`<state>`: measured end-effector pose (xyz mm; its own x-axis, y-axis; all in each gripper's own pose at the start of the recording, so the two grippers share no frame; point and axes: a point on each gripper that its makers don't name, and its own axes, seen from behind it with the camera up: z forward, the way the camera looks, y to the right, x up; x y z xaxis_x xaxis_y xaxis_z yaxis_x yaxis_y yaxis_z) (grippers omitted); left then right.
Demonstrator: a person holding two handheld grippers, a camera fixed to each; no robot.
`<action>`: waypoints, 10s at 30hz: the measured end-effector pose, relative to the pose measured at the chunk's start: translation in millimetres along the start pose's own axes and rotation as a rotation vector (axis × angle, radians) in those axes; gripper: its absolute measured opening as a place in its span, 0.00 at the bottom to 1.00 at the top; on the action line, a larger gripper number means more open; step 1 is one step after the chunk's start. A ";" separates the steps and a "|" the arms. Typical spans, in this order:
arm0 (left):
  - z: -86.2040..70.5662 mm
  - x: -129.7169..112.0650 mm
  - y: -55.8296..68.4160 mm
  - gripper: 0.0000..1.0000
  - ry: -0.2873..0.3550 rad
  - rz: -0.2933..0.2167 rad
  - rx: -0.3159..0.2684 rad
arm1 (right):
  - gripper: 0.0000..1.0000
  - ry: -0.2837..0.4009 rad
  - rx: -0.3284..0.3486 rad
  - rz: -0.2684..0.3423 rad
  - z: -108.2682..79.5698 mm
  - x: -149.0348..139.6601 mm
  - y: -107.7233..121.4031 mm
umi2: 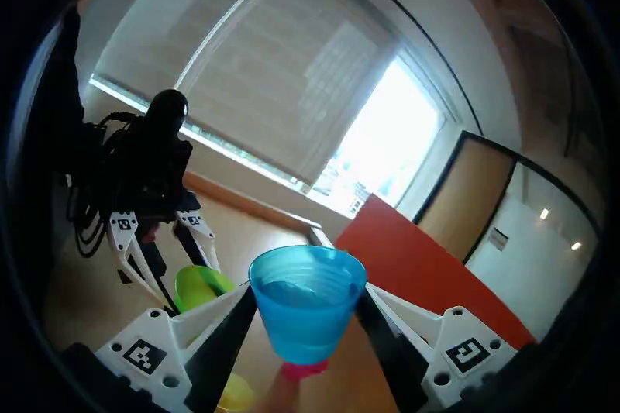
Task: Pour water
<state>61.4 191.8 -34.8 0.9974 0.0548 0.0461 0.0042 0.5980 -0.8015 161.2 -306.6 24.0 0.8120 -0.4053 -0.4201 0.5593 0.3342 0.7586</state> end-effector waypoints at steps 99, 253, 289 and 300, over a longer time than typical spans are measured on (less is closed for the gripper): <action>4.2 7.5 14.9 0.83 0.010 0.028 -0.057 | 0.89 -0.056 -0.005 -0.493 17.8 15.4 7.9; 1.9 9.9 17.9 0.83 0.027 0.041 -0.051 | 0.89 -0.040 -0.084 -0.849 12.9 55.0 19.0; 0.2 12.7 16.2 0.82 0.038 0.034 -0.047 | 0.89 -0.037 -0.113 -0.971 12.0 66.6 22.1; 0.6 11.5 14.9 0.82 0.036 0.035 -0.045 | 0.89 -0.038 -0.117 -0.995 12.2 65.7 24.6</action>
<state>72.9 201.8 -45.8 0.9990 0.0454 -0.0030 -0.0279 0.5599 -0.8281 226.3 -335.4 21.1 -0.0394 -0.5726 -0.8189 0.9957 -0.0910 0.0158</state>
